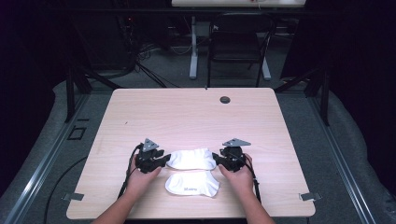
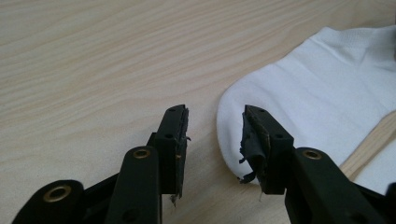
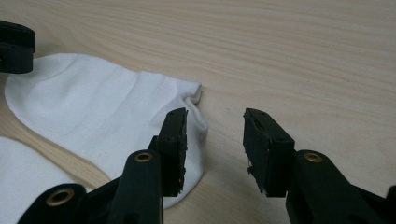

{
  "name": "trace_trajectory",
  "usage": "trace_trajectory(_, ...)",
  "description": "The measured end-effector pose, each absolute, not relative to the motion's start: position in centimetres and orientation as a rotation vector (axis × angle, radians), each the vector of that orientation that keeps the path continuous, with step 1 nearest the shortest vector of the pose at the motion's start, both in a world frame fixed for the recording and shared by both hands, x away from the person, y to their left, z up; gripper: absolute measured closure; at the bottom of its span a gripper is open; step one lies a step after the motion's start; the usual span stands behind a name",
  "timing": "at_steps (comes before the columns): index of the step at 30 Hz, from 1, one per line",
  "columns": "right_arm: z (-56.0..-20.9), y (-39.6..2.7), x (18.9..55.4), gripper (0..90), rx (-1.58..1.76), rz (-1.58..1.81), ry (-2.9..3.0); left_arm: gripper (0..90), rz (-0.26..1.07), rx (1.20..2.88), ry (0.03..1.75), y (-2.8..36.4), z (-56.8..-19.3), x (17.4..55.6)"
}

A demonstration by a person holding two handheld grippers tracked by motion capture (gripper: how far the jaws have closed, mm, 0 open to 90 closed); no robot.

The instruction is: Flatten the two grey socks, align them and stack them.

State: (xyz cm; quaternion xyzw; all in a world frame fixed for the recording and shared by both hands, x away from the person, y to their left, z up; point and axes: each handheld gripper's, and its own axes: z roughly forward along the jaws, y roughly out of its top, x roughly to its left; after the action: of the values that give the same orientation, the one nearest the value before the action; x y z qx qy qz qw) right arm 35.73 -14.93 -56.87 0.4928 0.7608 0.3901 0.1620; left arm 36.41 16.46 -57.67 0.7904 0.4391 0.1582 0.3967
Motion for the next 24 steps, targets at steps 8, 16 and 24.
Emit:
trace_trajectory(8, -57.5, -14.6, 36.0, 59.1, 1.390, 1.086, 2.208, 60.4, 0.396, 2.026, 1.114, 16.2, -58.1, 36.7)
trace_trajectory(16, -57.8, -14.4, 36.0, 65.3, 1.394, 1.090, 2.237, 64.7, 0.400, 2.056, 1.089, 15.7, -58.4, 36.6)
trace_trajectory(24, -58.0, -14.2, 36.1, 79.2, 1.407, 1.091, 2.266, 76.7, 0.385, 2.063, 1.065, 15.5, -58.4, 36.4)
